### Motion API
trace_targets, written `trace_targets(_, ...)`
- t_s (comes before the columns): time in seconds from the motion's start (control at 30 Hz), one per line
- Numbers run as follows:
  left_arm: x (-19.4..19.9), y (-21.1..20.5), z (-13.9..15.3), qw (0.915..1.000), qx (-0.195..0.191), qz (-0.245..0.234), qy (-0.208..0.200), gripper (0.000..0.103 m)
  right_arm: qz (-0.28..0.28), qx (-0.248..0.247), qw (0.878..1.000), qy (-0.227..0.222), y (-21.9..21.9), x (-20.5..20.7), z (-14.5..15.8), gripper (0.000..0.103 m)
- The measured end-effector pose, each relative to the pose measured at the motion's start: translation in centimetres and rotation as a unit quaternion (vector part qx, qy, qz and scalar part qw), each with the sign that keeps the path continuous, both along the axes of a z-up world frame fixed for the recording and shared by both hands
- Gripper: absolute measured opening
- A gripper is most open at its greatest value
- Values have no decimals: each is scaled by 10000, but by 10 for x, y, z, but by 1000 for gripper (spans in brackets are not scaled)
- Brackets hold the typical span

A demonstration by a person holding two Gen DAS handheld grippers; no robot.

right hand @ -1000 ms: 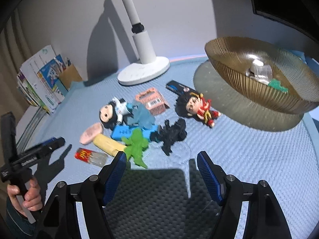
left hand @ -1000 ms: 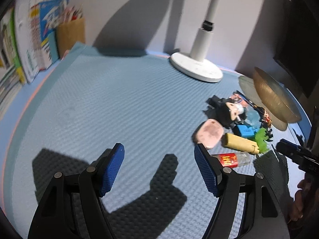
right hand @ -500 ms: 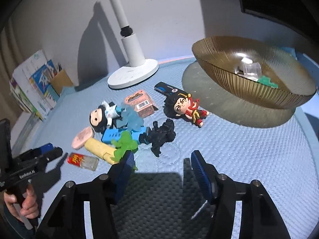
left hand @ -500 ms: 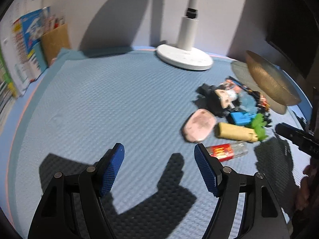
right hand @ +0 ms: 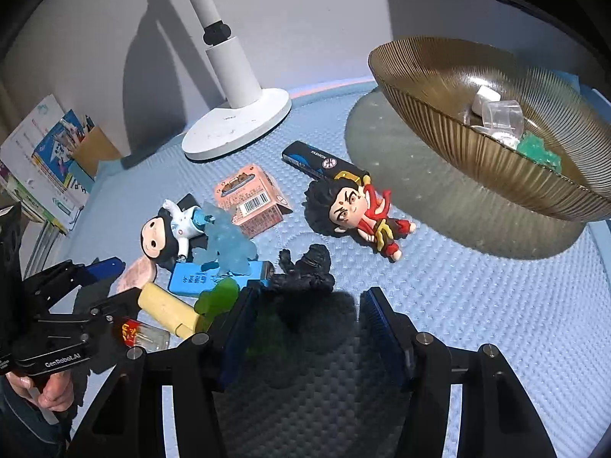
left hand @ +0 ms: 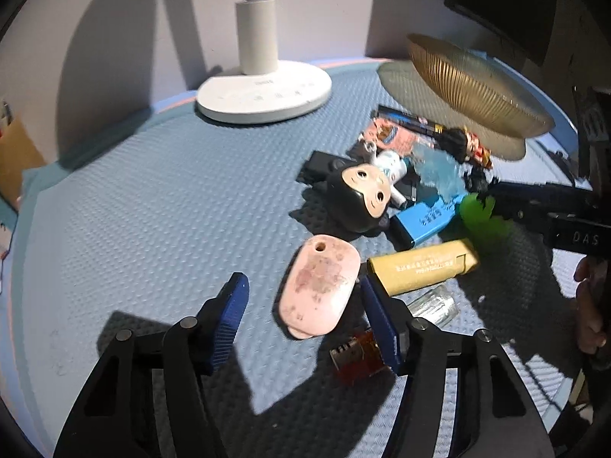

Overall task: Organize rigid objects
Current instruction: 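Move both tools back to the items and grasp the black figure with the right tool, then place the black figure in the bowl with the right tool while the left tool drops the pink eraser there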

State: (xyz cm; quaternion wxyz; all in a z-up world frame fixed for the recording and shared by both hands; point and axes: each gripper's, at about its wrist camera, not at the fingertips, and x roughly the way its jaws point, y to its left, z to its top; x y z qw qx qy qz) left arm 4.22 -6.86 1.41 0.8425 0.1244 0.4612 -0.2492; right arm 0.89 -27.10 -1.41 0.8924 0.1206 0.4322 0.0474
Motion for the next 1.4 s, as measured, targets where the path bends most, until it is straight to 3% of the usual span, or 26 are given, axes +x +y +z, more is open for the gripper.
trace_targets(0.1, -1, -2, 0, 10000, -21, -16, -65, 55, 16, -229, 9997, -44, 5, 1, 1, 55)
trace_targets(0.17, -2, -4, 1, 9999, -40, -64, -79, 47, 121, -396, 9991, -77, 12, 1, 2, 42)
trace_targets(0.2, -4, -6, 2, 9999, -35, -90, -95, 38, 186, -418, 9989, -97, 15, 1, 3, 38)
trace_targets(0.23, -7, -8, 2, 9998, -10, -118, -135, 37, 236, -504, 9984, -125, 19, 0, 4, 37)
trace_targets(0.33, -12, -12, 3, 9996, 97, -86, -253, 36, 245, -609, 9976, -202, 22, -3, 5, 36)
trace_targets(0.57, -17, -4, 15, 9992, -133, 169, -331, 36, 149, -100, 9993, -337, -2, -19, 9, 36)
trace_targets(0.83, -28, -21, 67, 9948, -565, 215, -816, 36, 1, 63, 9964, -845, -28, -51, 54, 36)
trace_targets(1.07, -19, -88, 140, 9828, -1284, -158, -1319, 36, -755, -253, 9872, -1386, -98, -73, 130, 36)
trace_targets(1.2, -5, -150, 166, 9787, -1379, -508, -1433, 36, -1284, -290, 9808, -1436, -150, -70, 161, 36)
trace_targets(1.3, 10, -191, 159, 9807, -1314, -754, -1235, 36, -1426, -384, 9818, -1196, -169, -57, 163, 36)
trace_targets(1.4, 17, -227, 125, 9871, -1038, -878, -847, 36, -1337, -248, 9884, -679, -182, -36, 137, 36)
